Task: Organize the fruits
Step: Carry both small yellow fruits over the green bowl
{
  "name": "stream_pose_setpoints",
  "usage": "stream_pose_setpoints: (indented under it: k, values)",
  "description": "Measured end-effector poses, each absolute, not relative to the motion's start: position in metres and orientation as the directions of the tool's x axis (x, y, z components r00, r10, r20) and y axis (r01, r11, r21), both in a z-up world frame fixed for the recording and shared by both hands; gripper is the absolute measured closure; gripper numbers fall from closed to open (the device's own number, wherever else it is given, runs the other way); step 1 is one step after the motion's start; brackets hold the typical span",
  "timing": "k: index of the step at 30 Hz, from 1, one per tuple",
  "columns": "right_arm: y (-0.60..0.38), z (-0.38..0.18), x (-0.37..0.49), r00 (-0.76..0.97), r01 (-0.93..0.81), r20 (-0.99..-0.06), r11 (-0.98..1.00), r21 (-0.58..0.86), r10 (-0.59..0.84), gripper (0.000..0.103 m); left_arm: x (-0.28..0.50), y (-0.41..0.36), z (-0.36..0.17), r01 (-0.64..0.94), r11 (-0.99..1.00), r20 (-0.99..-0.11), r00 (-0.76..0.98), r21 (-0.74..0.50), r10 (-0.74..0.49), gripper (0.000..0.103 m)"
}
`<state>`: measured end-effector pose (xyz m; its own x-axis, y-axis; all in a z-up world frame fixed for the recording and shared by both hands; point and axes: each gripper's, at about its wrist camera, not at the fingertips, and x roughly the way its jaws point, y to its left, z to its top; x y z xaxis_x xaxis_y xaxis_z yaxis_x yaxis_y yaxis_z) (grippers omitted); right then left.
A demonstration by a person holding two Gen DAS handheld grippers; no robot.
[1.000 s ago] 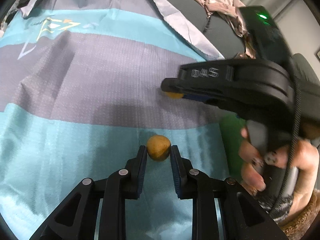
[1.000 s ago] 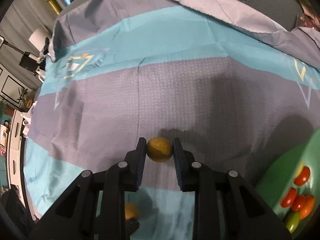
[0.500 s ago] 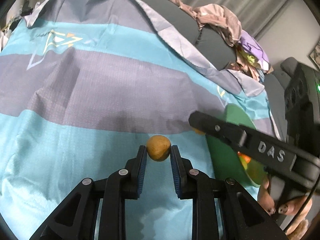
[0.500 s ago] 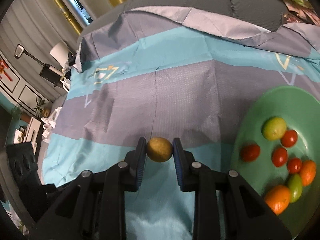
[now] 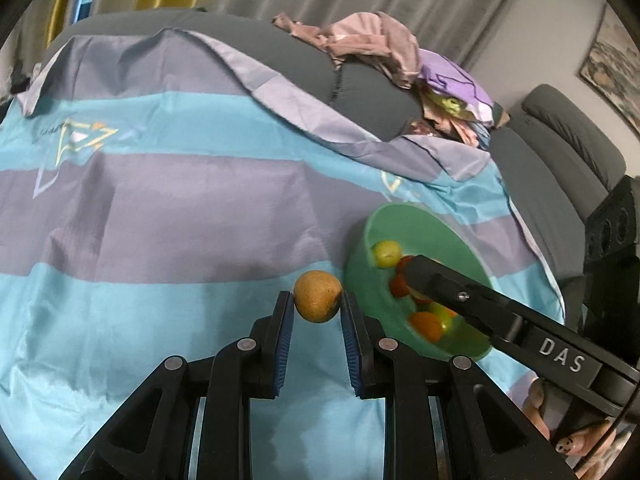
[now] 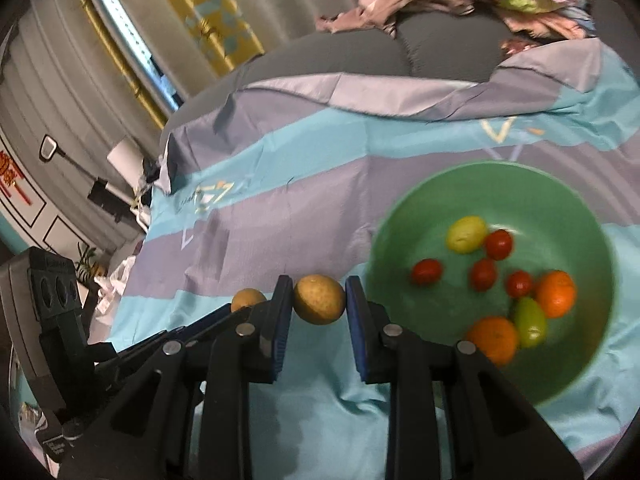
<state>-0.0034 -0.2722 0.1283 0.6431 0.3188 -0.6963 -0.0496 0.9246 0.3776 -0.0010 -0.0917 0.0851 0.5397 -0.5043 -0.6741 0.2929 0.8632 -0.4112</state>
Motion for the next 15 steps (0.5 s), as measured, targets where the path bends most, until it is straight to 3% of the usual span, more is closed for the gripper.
stream_pose_setpoints:
  k: [15]
  values:
    - [-0.350, 0.142, -0.029, 0.743, 0.114, -0.648, 0.922, 0.370, 0.168, 0.075, 0.004, -0.177, 0.101, 0.409, 0.820, -0.663, 0.488, -0.401, -0.568, 0.079]
